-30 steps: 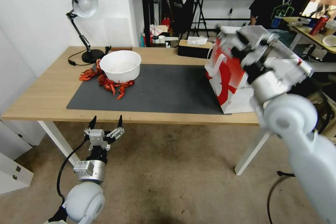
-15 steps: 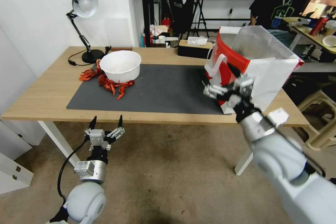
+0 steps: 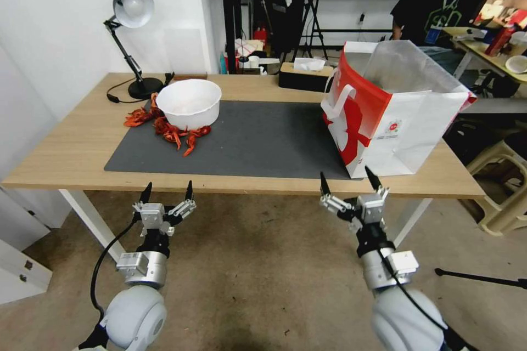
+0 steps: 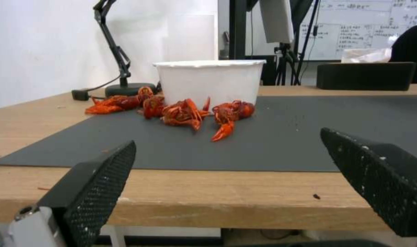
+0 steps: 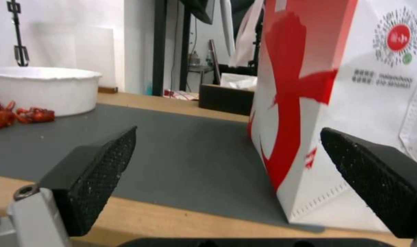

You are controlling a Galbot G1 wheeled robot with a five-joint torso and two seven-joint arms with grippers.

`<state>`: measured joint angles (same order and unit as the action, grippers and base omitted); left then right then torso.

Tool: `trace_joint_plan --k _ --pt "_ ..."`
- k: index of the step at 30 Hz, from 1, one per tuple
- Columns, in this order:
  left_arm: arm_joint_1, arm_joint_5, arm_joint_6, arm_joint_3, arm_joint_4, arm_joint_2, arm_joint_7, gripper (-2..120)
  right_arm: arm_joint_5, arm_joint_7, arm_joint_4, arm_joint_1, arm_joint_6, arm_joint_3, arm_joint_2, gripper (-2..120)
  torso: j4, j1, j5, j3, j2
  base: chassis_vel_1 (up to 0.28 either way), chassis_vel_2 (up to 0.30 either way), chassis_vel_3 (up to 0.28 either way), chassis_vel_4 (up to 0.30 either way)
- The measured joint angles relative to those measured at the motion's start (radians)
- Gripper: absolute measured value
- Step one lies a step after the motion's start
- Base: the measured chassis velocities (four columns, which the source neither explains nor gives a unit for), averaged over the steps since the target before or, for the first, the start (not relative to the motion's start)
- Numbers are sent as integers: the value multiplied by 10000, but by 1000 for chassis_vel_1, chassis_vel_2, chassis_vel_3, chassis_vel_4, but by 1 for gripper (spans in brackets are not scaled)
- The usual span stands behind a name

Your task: Close the takeout container lid, then place the container into the takeout bag.

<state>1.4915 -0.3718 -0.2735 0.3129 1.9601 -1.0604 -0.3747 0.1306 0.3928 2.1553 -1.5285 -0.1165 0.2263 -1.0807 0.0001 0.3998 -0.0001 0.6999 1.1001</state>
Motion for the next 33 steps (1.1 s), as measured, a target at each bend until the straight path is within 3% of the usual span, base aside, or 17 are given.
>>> trace_joint_plan --k 13,33 --pt "64 -47 21 15 -14 -35 -23 100 -262 240 -706 -308 -566 -180 -301 100 0 1 1 1 0 0 0 0 0" --pt "128 -125 17 52 -16 -14 31 100 -248 291 -758 -283 -559 -195 -332 100 0 2 1 1 -1 0 0 0 0"
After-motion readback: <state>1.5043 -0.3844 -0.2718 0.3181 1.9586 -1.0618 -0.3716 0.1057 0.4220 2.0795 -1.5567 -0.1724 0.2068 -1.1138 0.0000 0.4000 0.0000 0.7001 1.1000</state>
